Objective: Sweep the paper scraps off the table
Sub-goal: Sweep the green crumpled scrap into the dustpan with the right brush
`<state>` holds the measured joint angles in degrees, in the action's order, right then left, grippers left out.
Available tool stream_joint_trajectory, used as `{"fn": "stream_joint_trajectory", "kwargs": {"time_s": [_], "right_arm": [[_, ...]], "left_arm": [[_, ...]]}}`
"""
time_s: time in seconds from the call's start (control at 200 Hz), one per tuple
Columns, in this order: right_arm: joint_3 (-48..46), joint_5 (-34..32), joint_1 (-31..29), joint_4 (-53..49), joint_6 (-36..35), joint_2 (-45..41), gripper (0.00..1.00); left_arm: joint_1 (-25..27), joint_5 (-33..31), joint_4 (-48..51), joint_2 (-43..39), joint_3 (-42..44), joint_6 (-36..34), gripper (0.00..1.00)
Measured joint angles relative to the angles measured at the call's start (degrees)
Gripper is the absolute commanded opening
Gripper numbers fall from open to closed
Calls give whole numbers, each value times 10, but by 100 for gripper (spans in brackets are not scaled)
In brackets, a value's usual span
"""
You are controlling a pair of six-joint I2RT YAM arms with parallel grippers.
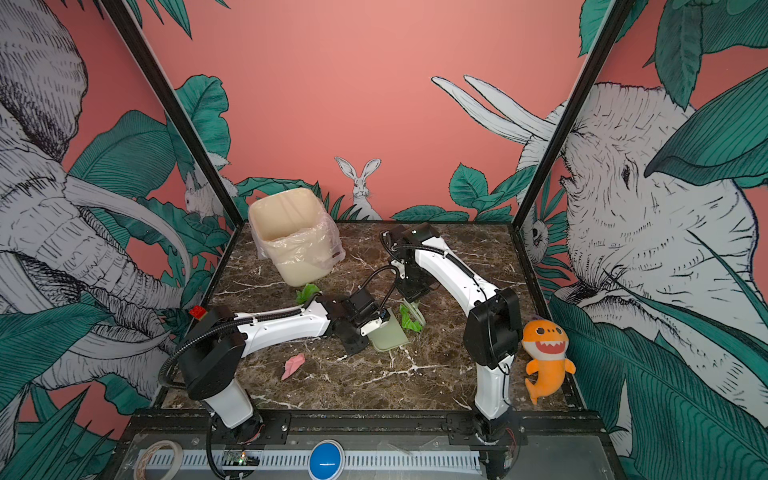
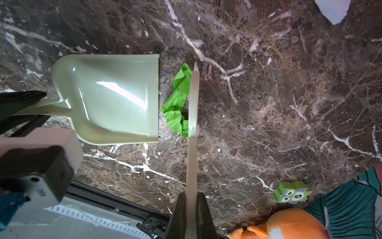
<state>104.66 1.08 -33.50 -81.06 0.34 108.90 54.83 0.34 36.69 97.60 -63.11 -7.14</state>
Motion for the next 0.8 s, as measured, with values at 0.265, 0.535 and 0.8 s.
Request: {"fn": "stream_joint_trajectory", "kwargs": {"time_s": [0.265,0.535,0.8], "right_arm": [[3,45,-28,0,25,0,0],[3,91,-45,-2,40,-15,0],[3,59,-30,-26,39,-32,0]], "left_arm": [[0,0,-2,0,7,0,13],[0,-2,-8,0,9,1,13],[-1,-5,-19,0,9,1,13]]}}
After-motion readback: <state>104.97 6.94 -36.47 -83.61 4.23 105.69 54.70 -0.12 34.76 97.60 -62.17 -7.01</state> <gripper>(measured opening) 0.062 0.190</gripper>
